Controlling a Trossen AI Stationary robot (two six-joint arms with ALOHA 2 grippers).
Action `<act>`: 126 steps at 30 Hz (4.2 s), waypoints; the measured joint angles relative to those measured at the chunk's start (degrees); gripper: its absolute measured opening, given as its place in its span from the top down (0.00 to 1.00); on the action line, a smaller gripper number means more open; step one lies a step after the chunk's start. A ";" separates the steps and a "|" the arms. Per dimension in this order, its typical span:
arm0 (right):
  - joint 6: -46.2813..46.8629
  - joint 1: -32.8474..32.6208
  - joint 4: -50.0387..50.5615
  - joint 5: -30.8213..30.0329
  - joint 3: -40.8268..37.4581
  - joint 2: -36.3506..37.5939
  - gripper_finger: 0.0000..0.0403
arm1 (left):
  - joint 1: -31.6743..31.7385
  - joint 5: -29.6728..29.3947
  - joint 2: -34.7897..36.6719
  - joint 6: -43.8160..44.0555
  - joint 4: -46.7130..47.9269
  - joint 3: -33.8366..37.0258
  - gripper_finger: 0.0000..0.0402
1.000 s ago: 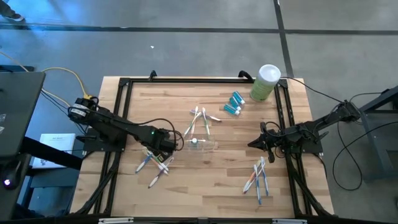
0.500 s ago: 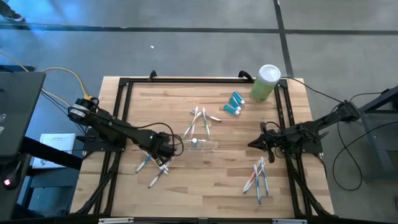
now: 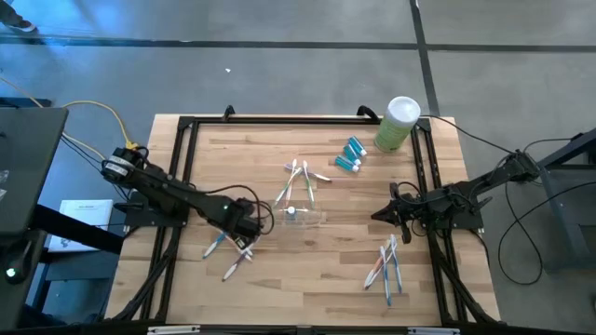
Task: Pick & Place toothbrushing station
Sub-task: Put the blue toothbrush into the left side of the transparent organizer
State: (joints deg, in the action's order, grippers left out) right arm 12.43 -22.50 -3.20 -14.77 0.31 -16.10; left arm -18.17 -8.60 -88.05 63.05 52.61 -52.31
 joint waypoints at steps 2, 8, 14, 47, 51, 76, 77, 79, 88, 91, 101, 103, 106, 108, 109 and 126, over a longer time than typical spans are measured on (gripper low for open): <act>-0.01 0.00 0.00 -0.04 -0.01 0.00 0.99 | 0.76 0.36 -0.01 2.66 0.40 0.00 0.69; -0.01 0.01 0.00 -0.06 -0.01 0.01 0.99 | 2.06 2.55 -0.01 3.83 2.17 0.00 0.69; -0.01 0.00 0.00 -0.08 -0.01 0.02 0.99 | 2.14 2.55 -0.02 3.84 2.46 0.02 0.69; 1.04 0.02 0.00 -0.12 -0.01 0.01 0.99 | 1.52 1.40 -9.86 -4.55 1.14 -0.17 0.98; 1.04 0.02 0.00 -0.12 -0.01 0.00 0.99 | 1.51 1.36 -9.70 -4.09 3.73 -2.18 0.98; 2.40 0.00 -0.43 -0.40 0.01 0.01 0.99 | -7.26 -33.11 -7.99 -17.02 18.71 -41.82 0.99; 2.39 0.00 -0.59 -0.46 -0.01 0.02 0.99 | -7.64 -37.12 -8.04 -18.26 16.22 -41.59 0.99; 2.37 0.01 -0.93 -0.58 0.01 0.01 0.99 | -8.12 -41.76 -8.49 -22.00 11.50 -41.12 0.99; 2.35 0.00 -1.48 -2.40 0.00 0.02 0.99 | -9.12 -58.17 -8.66 -24.04 -1.94 -39.23 0.99; 2.33 0.02 -3.15 -5.59 -0.01 0.02 0.99 | -6.99 -55.47 -8.63 -29.20 -9.77 -35.83 0.99; 2.50 0.02 -3.30 -7.62 -0.01 0.02 0.99 | -1.29 -42.23 -3.92 -35.50 -23.99 -24.81 0.99; 2.54 0.02 -3.31 -7.62 -0.01 0.02 0.99 | -0.75 -41.89 -1.12 -35.19 -25.85 -21.16 0.99; 2.55 0.00 -3.06 -7.37 -0.01 0.02 0.99 | -1.17 -41.97 3.30 -35.45 -33.15 -14.57 0.99; 2.42 0.02 -3.07 -7.42 -0.01 0.02 0.99 | -1.62 -40.73 6.26 -38.87 -41.18 -10.00 0.99; 2.37 0.00 -3.06 -7.63 -0.01 0.02 0.99 | -1.69 -39.40 7.63 -41.35 -45.72 -7.95 0.99; 5.79 0.02 -3.03 -7.69 0.00 0.02 0.99 | -1.66 -32.87 11.13 -58.09 -85.73 14.43 0.99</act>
State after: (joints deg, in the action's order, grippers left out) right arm 18.23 -22.48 -6.23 -22.46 0.31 -16.08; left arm -19.83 -41.47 -76.93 4.96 -33.12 -37.89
